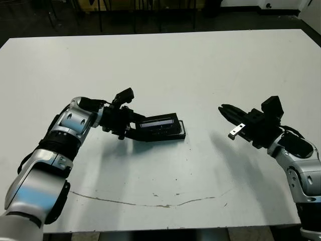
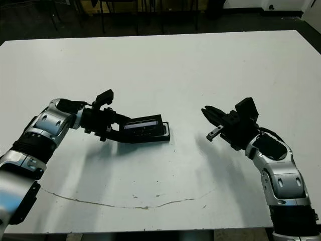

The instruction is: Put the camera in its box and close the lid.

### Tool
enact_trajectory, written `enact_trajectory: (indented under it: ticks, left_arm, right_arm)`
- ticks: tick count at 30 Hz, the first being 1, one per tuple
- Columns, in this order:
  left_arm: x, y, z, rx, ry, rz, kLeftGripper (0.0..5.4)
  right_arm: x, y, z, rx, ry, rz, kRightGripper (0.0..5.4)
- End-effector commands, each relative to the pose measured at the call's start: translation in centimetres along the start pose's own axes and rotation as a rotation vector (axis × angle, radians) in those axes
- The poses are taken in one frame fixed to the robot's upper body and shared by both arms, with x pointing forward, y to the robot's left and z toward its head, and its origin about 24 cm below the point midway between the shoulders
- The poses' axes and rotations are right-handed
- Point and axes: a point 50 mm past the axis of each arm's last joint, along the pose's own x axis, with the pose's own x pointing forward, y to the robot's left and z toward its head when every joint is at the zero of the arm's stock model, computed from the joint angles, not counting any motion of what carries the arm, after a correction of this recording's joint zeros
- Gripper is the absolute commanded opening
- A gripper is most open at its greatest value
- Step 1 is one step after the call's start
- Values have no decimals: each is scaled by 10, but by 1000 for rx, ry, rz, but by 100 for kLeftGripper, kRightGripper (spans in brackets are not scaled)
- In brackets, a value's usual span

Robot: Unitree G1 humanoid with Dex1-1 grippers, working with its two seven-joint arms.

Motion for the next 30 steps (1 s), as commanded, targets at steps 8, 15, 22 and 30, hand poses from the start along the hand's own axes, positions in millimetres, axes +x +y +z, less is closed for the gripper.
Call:
enact_trajectory:
  ticks: [8,15,22,30]
  left_arm:
    - [36,-9,-38,-90,133,-106,279]
    - [39,-7,-45,-84,160,-88,279]
    - [47,-7,-35,-82,126,-115,279]
    - [70,-12,-22,-84,102,-167,279]
  right_arm:
    - [-6,-4,-5,2,25,-4,0]
    - [-8,-6,-5,-18,23,0,0]
    - [-8,-6,-6,0,26,3,0]
    - [-9,-6,-5,-27,25,4,0]
